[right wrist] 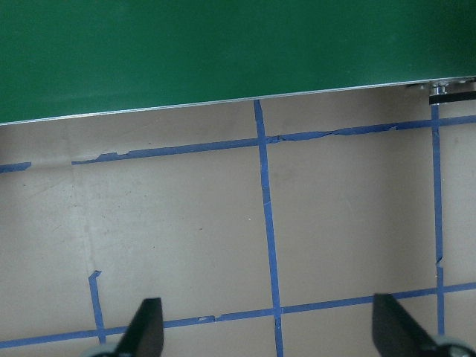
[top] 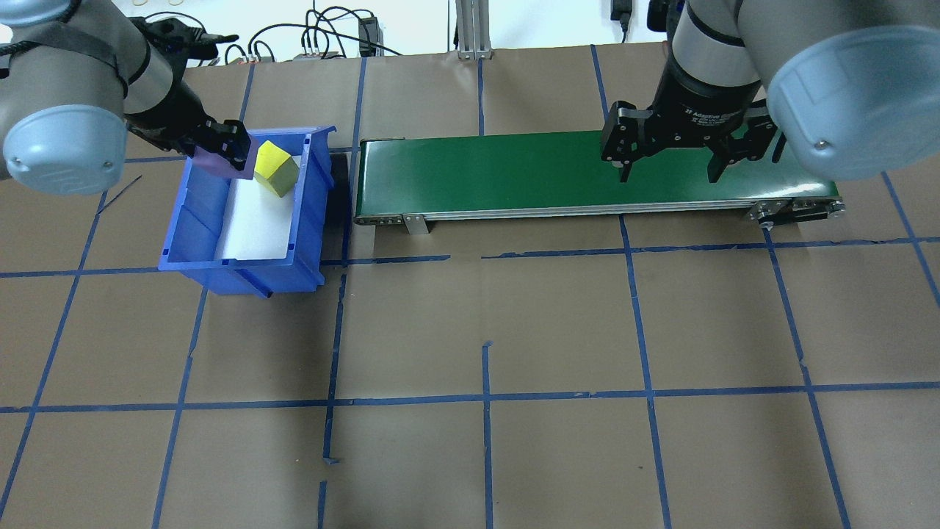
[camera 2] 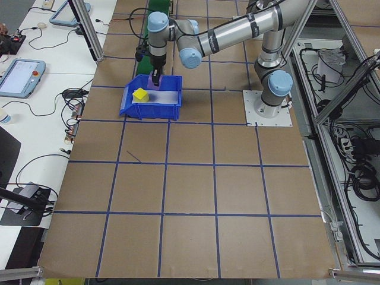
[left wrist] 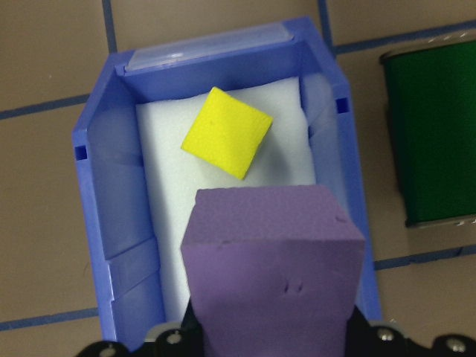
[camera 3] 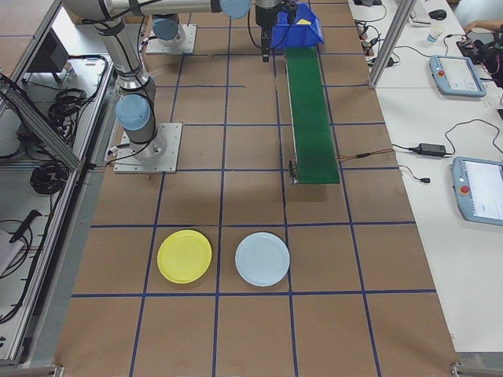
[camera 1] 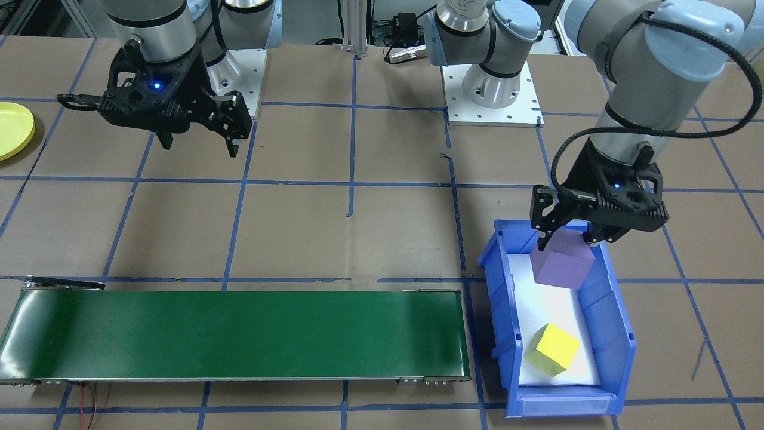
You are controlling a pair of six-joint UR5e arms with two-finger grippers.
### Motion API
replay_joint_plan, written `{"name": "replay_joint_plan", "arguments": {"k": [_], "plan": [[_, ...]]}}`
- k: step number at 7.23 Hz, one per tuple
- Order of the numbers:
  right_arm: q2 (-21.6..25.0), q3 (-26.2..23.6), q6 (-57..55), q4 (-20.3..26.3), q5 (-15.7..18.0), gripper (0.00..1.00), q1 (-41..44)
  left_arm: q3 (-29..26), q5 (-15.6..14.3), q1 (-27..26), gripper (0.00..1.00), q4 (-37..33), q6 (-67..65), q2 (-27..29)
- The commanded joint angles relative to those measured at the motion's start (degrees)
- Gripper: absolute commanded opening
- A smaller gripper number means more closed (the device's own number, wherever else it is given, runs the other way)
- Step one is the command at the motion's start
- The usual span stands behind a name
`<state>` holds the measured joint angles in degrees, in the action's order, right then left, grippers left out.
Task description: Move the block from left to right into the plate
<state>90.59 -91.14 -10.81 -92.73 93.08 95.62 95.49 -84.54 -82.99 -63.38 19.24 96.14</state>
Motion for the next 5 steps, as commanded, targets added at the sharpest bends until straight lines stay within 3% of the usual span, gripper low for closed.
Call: {"name": "replay_joint_plan", "arguments": {"k": [1, 3, 5], "plan": [[0.02, -0.09, 0.0, 0.0, 0.0, 1.0, 0.0, -0.04, 6.1, -3.83, 0.26, 1.58, -0.6, 3.41], [0.02, -0.09, 0.0, 0.0, 0.0, 1.0, 0.0, 0.05, 6.4, -7.25, 0.27, 8.51, -3.22, 11.66], [0.02, -0.09, 0.0, 0.09, 0.0, 1.0, 0.0, 0.23, 6.4, -9.11, 0.27, 11.17, -5.08, 15.99]]}}
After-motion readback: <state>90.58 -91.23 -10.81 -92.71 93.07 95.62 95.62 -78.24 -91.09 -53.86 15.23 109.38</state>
